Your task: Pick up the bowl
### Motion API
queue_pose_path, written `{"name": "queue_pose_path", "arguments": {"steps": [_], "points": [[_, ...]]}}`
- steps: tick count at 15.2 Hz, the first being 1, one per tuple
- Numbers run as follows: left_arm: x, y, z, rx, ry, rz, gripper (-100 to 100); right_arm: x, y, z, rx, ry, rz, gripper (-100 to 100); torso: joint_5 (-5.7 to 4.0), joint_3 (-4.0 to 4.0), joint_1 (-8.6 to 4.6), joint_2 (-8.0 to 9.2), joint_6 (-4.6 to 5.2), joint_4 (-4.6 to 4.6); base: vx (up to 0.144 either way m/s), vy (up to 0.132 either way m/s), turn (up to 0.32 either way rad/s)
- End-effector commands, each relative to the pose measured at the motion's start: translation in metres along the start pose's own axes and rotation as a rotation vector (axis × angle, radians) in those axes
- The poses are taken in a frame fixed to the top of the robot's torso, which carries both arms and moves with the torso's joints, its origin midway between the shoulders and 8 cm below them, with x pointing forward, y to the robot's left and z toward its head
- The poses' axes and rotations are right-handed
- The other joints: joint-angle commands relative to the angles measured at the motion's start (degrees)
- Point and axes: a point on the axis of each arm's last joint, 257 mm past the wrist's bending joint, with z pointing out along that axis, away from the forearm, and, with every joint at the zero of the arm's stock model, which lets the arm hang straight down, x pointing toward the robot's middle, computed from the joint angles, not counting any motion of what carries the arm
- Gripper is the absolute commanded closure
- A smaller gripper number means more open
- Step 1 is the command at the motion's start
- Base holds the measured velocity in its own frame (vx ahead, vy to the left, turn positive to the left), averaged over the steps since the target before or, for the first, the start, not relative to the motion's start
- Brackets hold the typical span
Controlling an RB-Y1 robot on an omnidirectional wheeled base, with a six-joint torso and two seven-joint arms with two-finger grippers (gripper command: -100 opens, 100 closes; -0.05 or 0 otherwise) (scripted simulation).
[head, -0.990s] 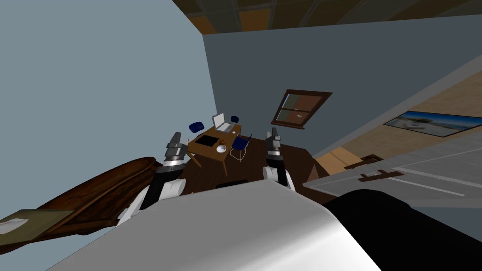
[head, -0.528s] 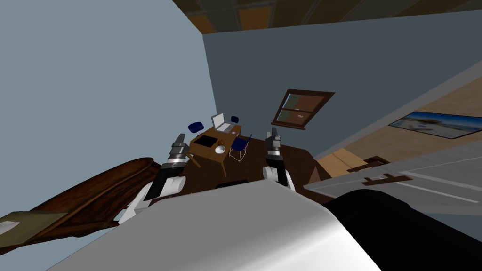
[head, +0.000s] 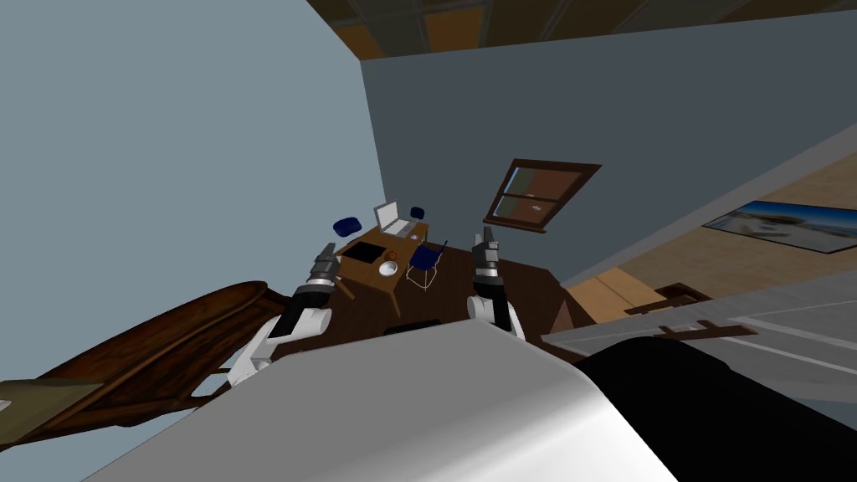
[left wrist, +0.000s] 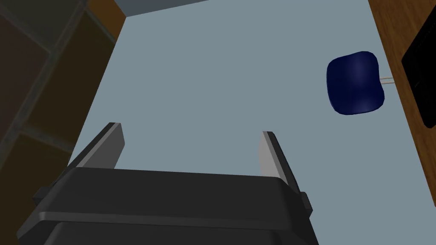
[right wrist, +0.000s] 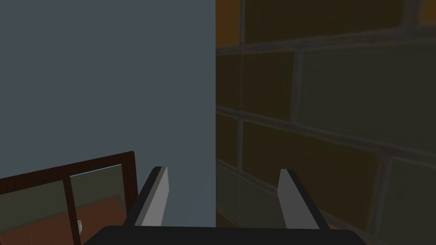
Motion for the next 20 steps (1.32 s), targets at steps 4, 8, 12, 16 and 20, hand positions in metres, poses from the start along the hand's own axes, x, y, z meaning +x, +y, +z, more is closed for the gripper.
{"name": "queue_pose_path", "arguments": {"steps": [4, 8, 12, 16, 20], "points": [[-0.007, 0.045, 0.013, -0.135, -0.011, -0.022, -100, 0.000, 0.000, 0.000, 0.000, 0.000, 0.000, 0, 0.02, 0.01, 0.08, 0.02, -0.01, 0.00, 0.045, -0.056, 0.025], [-0.009, 0.080, 0.013, -0.239, -0.016, -0.033, -100, 0.000, 0.000, 0.000, 0.000, 0.000, 0.000, 0, 0.01, 0.02, 0.04, 0.05, -0.01, 0.01, 0.039, -0.064, 0.025], [-0.011, 0.103, 0.014, -0.308, -0.023, -0.047, -100, 0.000, 0.000, 0.000, 0.000, 0.000, 0.000, 0, 0.01, 0.02, 0.06, 0.03, -0.01, 0.01, 0.039, -0.053, 0.022], [-0.013, 0.140, 0.014, -0.430, -0.035, -0.078, -100, 0.000, 0.000, 0.000, 0.000, 0.000, 0.000, 0, 0.02, 0.03, 0.09, 0.05, -0.01, 0.01, 0.041, -0.056, 0.026], [-0.013, 0.166, 0.010, -0.512, -0.041, -0.096, -100, 0.000, 0.000, 0.000, 0.000, 0.000, 0.000, 0, 0.00, 0.00, -0.01, -0.01, -0.01, 0.00, 0.046, -0.071, 0.028]]}}
